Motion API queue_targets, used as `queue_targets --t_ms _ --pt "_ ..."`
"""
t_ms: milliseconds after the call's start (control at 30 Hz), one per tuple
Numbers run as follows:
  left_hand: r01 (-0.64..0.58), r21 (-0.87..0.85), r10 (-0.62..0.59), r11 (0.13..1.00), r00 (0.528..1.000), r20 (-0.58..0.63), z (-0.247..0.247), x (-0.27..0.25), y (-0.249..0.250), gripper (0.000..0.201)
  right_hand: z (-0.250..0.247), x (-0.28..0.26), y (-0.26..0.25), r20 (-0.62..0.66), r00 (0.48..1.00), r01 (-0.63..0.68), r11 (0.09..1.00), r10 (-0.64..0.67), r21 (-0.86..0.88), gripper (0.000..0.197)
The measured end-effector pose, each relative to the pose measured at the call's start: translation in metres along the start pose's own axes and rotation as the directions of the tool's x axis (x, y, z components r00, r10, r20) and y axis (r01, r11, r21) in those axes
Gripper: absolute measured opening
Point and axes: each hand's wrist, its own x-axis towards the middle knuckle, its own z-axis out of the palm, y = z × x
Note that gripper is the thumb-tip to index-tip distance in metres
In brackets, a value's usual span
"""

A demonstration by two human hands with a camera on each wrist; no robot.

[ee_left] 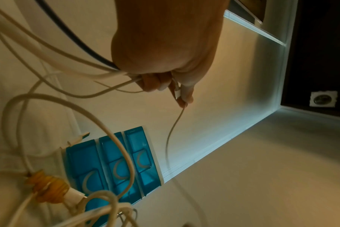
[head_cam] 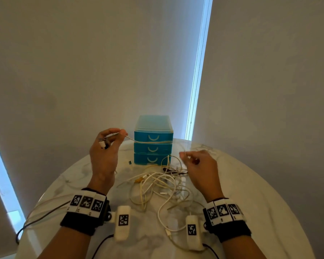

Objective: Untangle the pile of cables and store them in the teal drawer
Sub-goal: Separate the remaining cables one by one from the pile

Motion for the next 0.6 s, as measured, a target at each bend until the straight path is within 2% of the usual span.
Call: queue_targets --t_ms 33,67,167,267,300,367,433,533,600 --pt "0.009 0.041 -0.011 0.999 0.998 0.055 0.002 -0.001 -0.002 0.024 -0.002 0.000 -0.008 -0.100 0.995 0.026 0.996 -0.018 0.081 0.022" --pt "0.020 0.096 -0.032 0.995 0.991 0.126 0.004 -0.004 -0.004 0.021 -0.003 -0.001 -0.016 -0.139 0.990 0.038 0.987 -0.017 0.154 0.020" --pt "0.026 0.277 -0.131 0.960 0.921 0.367 0.013 -0.013 -0.009 0.015 0.003 -0.009 -0.028 -0.010 0.999 0.034 0.976 -0.032 0.214 0.024" --pt "-0.066 0.427 -0.197 0.902 0.818 0.541 0.022 -0.025 -0.007 0.024 0.011 -0.012 -0.028 0.070 0.988 0.117 0.969 -0.135 0.217 0.025" --pt "-0.090 0.448 -0.204 0.890 0.798 0.567 0.024 -0.027 -0.005 0.031 0.014 -0.012 -0.027 0.099 0.983 0.133 0.967 -0.157 0.216 0.026" --pt "-0.064 0.435 -0.208 0.898 0.809 0.550 0.025 -0.028 -0.003 0.037 0.016 -0.011 -0.026 0.185 0.968 0.135 0.973 -0.170 0.189 0.026" --pt "-0.016 0.396 -0.202 0.918 0.840 0.503 0.024 -0.026 -0.003 0.029 0.018 -0.013 -0.026 0.264 0.949 0.133 0.978 -0.173 0.162 0.024" --pt "0.010 0.354 -0.198 0.935 0.843 0.501 0.022 -0.026 -0.007 0.015 0.023 -0.015 -0.024 0.311 0.934 0.139 0.981 -0.175 0.135 0.022" --pt "0.027 0.351 -0.209 0.936 0.844 0.494 0.023 -0.026 -0.009 0.013 0.027 -0.014 -0.024 0.305 0.935 0.148 0.980 -0.182 0.131 0.022"
